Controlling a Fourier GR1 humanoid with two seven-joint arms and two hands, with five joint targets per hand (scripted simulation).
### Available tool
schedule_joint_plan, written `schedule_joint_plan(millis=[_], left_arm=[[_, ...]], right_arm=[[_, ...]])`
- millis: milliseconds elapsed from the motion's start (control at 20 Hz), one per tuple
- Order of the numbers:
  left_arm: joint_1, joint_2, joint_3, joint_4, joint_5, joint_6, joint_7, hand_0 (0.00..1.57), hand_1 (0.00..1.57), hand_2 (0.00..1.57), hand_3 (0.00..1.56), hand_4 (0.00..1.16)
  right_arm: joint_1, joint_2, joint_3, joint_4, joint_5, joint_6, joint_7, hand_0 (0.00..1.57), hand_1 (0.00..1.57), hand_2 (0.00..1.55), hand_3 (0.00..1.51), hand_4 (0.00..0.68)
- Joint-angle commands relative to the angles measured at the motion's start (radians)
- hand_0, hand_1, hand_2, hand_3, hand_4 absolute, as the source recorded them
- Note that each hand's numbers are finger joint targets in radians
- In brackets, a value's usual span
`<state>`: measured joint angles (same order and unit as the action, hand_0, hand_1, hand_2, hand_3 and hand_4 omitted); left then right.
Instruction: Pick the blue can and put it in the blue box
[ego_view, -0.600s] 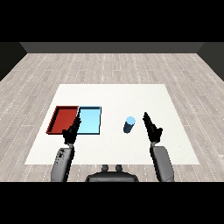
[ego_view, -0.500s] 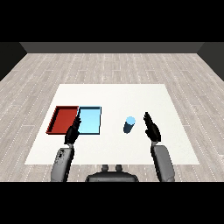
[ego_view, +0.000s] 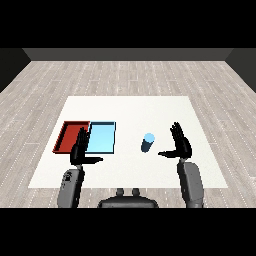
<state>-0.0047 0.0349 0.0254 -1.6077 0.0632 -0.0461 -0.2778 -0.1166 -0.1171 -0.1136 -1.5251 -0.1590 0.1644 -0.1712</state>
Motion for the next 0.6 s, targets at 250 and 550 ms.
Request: schedule_joint_plan(millis=[250, 550], left_arm=[[-0.032, -0.028, 0.012, 0.041, 0.029, -0.019, -0.151, 0.00, 0.00, 0.00, 0.00, 0.00], [-0.026, -0.010, 0.039, 0.103, 0.070, -0.058, -0.182, 0.00, 0.00, 0.00, 0.00, 0.00]], right_arm=[[-0.058, -0.031, -0.067, 0.128, -0.074, 0.099, -0.142, 0.00, 0.00, 0.00, 0.00, 0.000], [-0.037, -0.030, -0.060, 0.174, -0.072, 0.129, -0.177, 0.00, 0.00, 0.00, 0.00, 0.000]])
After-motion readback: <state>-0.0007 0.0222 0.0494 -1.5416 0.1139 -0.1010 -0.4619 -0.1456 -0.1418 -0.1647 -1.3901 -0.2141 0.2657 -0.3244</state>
